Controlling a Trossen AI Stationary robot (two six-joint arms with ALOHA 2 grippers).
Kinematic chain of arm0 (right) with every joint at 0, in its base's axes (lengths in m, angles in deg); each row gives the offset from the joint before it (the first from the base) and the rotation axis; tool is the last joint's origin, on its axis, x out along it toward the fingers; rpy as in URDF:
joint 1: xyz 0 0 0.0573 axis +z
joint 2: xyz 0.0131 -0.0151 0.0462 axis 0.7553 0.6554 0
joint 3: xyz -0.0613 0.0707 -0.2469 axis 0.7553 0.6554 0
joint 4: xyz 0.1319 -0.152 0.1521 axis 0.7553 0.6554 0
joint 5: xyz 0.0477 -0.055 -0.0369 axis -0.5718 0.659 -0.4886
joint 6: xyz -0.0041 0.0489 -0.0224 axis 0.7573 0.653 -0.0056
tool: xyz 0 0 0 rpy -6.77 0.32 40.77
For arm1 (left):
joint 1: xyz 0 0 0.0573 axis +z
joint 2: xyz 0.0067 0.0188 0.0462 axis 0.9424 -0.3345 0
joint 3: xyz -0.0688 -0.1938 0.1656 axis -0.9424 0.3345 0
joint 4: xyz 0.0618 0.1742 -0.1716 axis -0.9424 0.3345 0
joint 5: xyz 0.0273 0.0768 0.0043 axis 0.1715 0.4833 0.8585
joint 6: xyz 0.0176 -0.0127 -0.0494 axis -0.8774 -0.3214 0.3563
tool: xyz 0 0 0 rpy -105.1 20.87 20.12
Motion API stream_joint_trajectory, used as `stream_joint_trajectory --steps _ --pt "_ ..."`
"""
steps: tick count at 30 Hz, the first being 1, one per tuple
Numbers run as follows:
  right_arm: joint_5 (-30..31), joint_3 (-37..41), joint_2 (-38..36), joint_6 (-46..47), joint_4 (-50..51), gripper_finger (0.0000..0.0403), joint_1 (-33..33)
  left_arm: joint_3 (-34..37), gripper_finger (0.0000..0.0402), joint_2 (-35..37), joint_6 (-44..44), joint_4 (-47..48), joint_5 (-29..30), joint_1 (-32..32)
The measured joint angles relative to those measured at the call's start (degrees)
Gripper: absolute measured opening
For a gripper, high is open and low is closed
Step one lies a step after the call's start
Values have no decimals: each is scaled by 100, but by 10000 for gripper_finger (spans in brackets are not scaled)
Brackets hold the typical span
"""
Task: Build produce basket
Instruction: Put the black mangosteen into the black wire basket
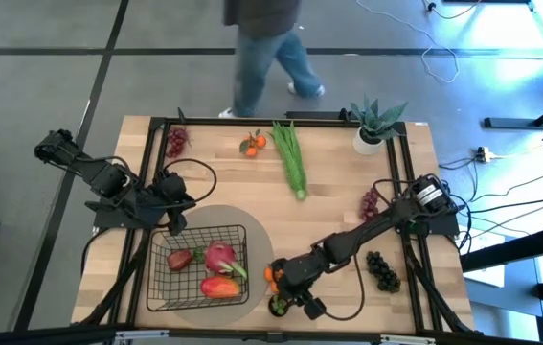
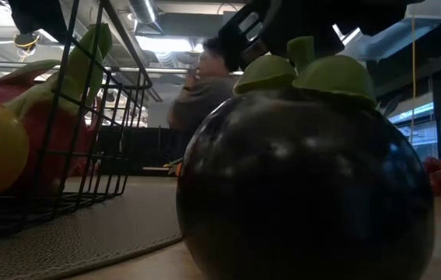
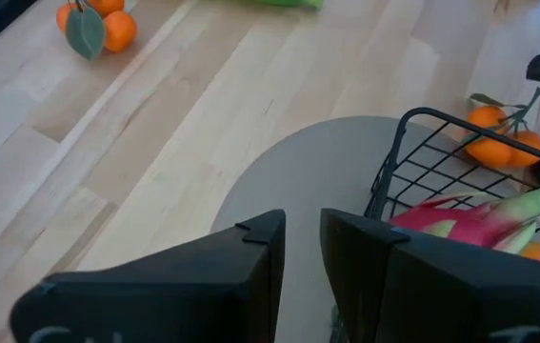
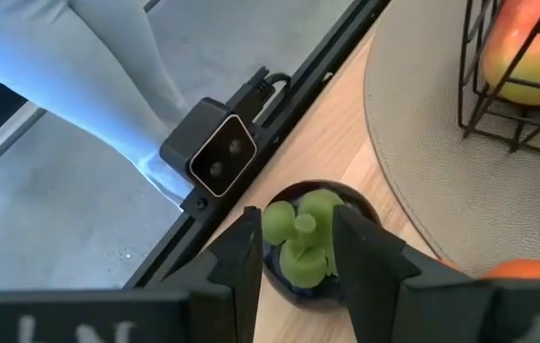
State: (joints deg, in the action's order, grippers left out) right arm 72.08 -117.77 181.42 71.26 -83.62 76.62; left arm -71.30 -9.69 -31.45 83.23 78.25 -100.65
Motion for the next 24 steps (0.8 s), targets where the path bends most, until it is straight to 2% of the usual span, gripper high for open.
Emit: stream_joint_trajectory --steps 11,20,24 --pt "4 0 32 -559 -77 115 4 -1 60 0 0 2 0 0" --pt "-5 0 286 -596 -397 115 4 0 60 -1 0 12 0 0" --pt "-4 -2 326 -603 -354 100 4 -2 60 0 0 17 3 0"
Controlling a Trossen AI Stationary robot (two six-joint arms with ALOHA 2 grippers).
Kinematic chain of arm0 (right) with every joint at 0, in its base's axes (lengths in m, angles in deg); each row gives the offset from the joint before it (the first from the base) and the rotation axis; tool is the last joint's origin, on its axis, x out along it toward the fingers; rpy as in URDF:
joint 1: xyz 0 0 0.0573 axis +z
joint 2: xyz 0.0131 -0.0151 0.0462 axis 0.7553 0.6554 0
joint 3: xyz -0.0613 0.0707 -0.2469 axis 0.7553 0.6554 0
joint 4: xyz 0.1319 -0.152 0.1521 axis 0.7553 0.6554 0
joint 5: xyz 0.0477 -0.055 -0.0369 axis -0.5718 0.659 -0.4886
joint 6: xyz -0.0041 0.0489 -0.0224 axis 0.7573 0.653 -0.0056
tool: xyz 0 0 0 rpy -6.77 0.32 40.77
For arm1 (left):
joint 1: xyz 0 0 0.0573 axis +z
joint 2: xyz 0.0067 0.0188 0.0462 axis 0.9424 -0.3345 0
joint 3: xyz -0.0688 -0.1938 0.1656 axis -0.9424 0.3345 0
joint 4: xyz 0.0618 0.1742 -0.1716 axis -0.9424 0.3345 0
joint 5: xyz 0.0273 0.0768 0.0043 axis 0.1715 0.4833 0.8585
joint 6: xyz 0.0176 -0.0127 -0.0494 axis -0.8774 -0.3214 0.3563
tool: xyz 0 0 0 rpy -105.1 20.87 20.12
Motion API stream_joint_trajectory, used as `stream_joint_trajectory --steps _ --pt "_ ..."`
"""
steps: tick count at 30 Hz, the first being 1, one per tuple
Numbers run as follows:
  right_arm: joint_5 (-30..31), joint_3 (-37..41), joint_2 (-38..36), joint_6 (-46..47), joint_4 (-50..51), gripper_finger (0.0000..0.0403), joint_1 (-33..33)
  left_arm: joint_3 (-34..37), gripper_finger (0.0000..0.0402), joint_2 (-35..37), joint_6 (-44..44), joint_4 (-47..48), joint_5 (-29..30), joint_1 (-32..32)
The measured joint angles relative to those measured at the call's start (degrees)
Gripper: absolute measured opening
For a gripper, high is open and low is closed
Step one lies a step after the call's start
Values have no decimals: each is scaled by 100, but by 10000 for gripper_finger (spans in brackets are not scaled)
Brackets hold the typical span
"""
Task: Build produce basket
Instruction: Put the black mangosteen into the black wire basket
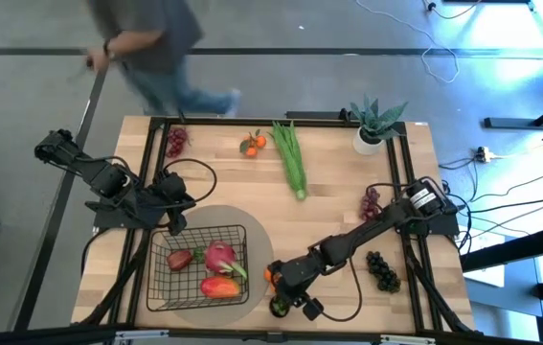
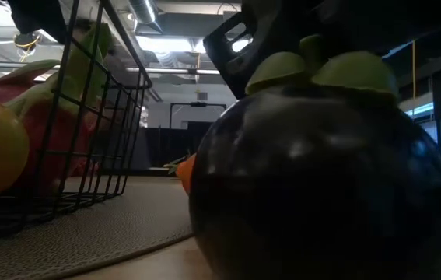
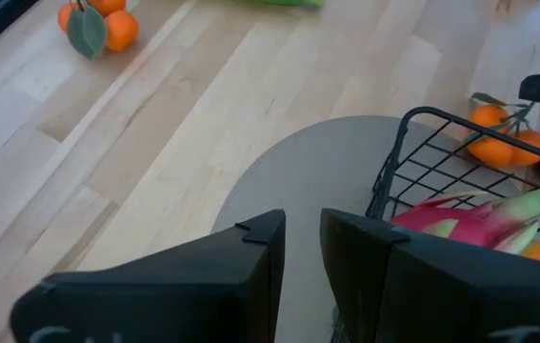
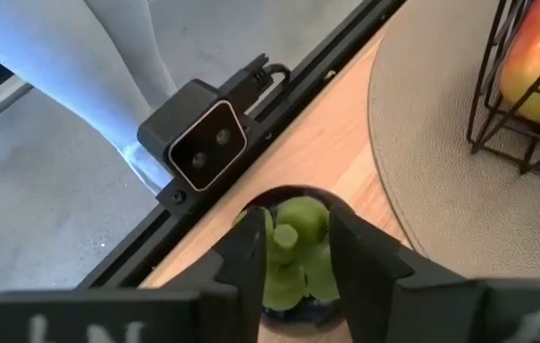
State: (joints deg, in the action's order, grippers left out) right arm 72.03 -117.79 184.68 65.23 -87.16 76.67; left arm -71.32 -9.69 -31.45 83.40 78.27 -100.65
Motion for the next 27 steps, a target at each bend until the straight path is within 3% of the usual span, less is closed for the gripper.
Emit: stream_joint_trajectory --steps 8,18,27 --pt "21 0 24 74 -23 11 -2 1 60 -1 0 0 0 0" --pt "156 -258 22 208 287 5 -111 2 60 0 0 4 0 0" --pt "-83 -1404 12 154 2124 2 -173 1 60 -2 -9 39 0 0"
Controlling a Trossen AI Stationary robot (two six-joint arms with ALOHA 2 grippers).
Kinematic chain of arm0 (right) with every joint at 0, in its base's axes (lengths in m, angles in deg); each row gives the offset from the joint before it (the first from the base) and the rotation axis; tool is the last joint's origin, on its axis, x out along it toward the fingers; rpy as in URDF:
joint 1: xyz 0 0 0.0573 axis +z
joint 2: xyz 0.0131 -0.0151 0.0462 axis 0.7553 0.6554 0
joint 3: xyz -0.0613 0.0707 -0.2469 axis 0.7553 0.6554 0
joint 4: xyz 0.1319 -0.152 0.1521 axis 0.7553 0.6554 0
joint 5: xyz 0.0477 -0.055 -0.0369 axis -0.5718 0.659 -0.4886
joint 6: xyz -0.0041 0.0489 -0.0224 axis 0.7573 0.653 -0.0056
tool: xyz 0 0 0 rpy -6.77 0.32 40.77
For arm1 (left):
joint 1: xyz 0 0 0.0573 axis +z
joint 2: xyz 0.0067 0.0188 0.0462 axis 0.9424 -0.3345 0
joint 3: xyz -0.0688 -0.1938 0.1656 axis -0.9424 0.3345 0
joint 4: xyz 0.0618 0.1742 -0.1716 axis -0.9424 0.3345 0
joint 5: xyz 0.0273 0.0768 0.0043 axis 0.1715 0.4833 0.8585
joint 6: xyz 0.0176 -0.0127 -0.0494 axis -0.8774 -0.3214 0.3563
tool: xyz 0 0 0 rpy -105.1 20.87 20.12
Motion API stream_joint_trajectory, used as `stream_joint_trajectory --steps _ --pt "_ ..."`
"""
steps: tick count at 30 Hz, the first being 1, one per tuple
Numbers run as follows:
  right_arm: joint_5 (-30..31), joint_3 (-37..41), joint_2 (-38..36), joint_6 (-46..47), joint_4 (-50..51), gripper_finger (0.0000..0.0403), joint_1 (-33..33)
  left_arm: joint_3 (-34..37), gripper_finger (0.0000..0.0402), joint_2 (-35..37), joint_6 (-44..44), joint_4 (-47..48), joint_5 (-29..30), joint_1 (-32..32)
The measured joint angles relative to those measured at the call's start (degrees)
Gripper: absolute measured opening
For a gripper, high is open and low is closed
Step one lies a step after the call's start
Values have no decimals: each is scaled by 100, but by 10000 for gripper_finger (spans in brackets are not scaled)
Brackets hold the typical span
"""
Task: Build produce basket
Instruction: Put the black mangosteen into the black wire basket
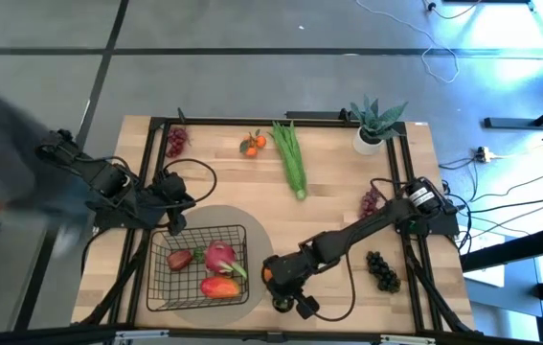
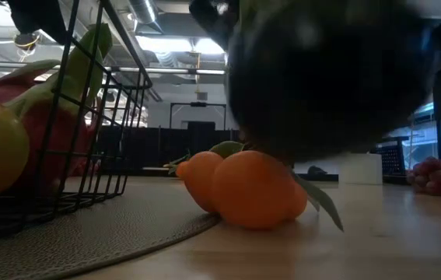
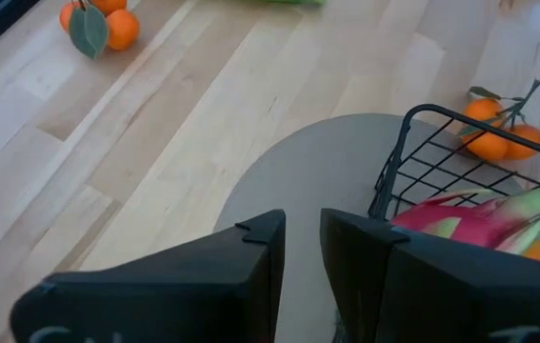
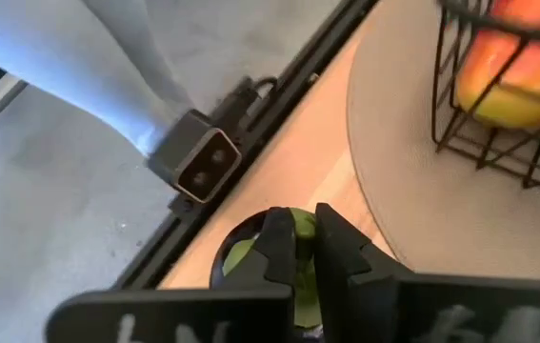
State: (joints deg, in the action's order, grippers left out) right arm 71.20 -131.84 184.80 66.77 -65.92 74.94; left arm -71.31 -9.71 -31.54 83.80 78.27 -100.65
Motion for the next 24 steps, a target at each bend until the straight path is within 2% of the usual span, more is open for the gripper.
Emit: stream_joint_trajectory --steps 10,16,24 --pt "-87 -1652 -5 -639 1663 1 -241 0 60 0 -1 4 0 0" --pt "495 -2628 -16 -1464 1843 0 -509 1 60 1 2 3 -2 0" --pt "631 -2729 42 -2182 1455 0 -1222 0 60 2 -116 -20 0 -304"
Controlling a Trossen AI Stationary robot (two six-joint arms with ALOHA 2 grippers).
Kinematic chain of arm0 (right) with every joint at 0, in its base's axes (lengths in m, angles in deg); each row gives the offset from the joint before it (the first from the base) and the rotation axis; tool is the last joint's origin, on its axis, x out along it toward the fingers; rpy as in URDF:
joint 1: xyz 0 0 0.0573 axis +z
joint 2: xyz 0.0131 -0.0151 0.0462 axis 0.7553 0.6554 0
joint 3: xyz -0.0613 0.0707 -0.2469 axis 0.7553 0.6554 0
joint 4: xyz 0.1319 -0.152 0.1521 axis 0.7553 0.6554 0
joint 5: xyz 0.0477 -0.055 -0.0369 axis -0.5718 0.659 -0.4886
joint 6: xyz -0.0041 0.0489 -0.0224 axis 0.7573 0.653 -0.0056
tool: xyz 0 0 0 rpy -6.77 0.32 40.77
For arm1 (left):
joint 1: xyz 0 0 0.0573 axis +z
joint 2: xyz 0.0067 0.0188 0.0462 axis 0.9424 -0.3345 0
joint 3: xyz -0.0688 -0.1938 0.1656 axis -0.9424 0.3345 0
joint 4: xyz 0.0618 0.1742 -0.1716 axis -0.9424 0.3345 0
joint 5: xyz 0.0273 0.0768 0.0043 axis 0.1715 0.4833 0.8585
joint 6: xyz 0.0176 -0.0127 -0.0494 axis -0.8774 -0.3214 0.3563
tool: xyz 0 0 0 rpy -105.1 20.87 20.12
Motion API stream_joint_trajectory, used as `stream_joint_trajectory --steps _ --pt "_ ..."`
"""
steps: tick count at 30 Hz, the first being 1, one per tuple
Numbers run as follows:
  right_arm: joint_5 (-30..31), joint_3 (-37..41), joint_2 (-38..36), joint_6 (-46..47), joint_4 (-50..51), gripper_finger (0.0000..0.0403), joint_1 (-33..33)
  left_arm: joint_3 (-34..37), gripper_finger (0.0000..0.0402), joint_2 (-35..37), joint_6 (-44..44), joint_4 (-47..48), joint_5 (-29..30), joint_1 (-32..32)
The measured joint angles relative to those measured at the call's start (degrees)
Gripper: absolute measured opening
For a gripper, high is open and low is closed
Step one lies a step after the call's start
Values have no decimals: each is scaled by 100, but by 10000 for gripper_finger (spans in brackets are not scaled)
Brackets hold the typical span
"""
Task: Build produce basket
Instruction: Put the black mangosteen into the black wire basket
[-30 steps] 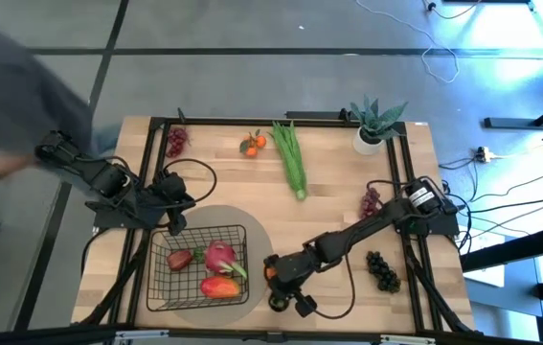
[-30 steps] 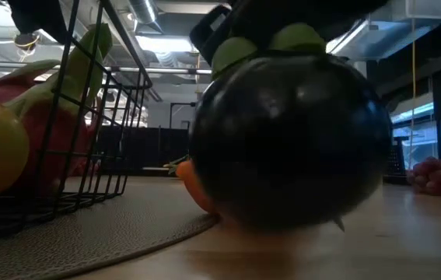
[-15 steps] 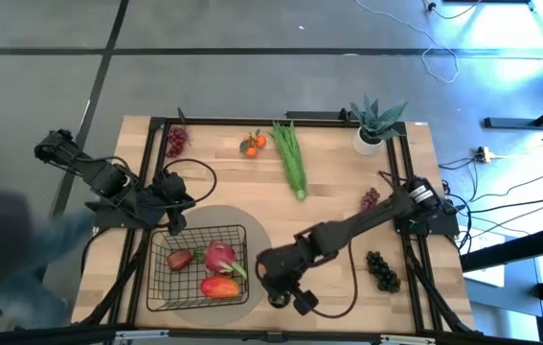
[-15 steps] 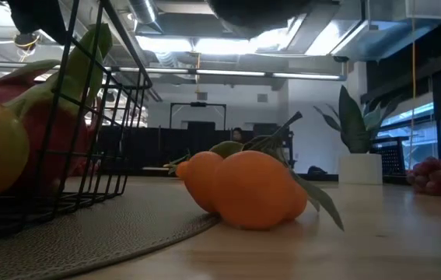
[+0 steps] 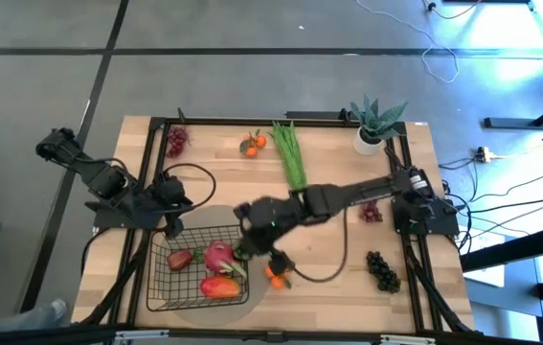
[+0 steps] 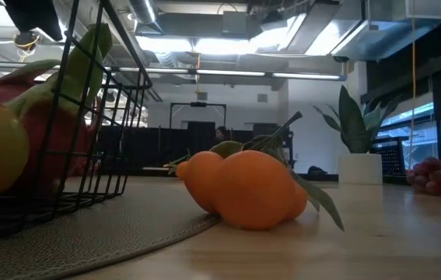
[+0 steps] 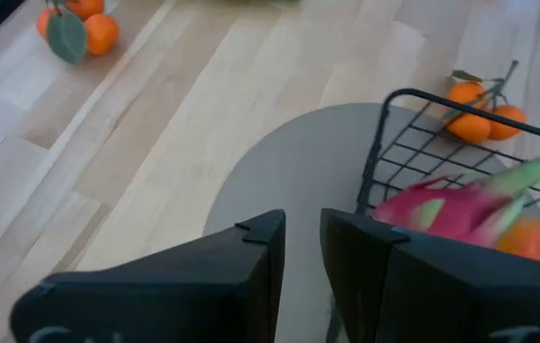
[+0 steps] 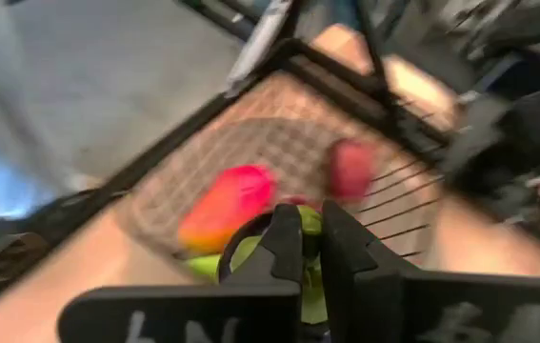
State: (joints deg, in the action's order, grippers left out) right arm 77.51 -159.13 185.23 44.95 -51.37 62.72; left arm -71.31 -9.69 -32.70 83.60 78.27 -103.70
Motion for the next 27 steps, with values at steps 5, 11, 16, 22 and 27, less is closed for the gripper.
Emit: stream_joint_trajectory --steps 5,11,16,22,27 --pt "-904 0 386 -46 -887 0 -388 1 59 16 218 -11 141 -159" --pt "-1798 2 1041 -61 -2068 0 -552 -1 59 69 291 -83 149 -316" --pt "-1797 2 1497 -150 -3078 0 -572 -2 60 154 546 -87 197 -406" --pt "-1969 7 1904 -196 -4274 0 -593 -2 60 175 637 -95 267 -404" --pt "-1854 7 2265 -217 -5046 0 -694 -2 59 188 645 -103 267 -404"
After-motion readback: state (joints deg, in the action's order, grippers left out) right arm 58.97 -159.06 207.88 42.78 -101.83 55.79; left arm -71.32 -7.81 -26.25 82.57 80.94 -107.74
